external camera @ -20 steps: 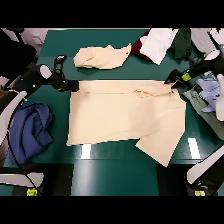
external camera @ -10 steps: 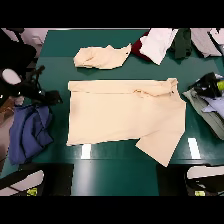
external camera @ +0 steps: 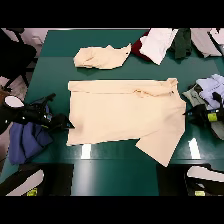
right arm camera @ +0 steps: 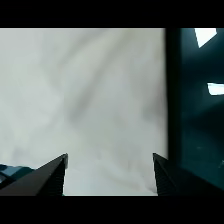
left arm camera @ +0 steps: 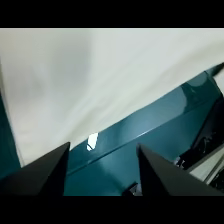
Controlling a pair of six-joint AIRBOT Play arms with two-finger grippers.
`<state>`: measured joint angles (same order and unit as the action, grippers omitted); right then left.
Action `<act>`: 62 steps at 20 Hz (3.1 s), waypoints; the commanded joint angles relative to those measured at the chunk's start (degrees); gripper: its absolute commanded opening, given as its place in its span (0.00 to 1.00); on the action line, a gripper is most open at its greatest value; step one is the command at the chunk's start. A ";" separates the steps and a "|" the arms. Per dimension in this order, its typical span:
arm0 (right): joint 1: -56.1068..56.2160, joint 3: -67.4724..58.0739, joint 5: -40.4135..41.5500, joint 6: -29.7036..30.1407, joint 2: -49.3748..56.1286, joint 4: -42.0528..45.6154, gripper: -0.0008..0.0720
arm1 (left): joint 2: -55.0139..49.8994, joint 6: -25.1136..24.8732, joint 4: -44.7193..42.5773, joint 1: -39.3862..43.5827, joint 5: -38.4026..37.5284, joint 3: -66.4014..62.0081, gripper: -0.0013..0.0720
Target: Fold the shirts.
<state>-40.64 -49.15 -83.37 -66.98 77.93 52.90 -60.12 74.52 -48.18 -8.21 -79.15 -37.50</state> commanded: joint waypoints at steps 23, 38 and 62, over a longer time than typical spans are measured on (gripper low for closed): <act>2.84 11.67 8.31 5.11 -3.04 -0.48 0.05 | 0.35 -2.62 -9.35 -0.11 4.94 9.49 0.94; 2.82 11.61 5.27 6.60 -11.63 -6.36 0.05 | 1.29 -6.16 2.73 -0.13 3.13 8.76 0.05; 25.20 -22.40 25.79 -2.84 12.76 -9.70 0.12 | -19.50 -3.61 9.77 4.61 45.68 -18.21 0.05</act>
<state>-16.64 -65.23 -55.51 -69.36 82.21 43.16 -72.10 73.95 -41.47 -6.48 -36.99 -50.06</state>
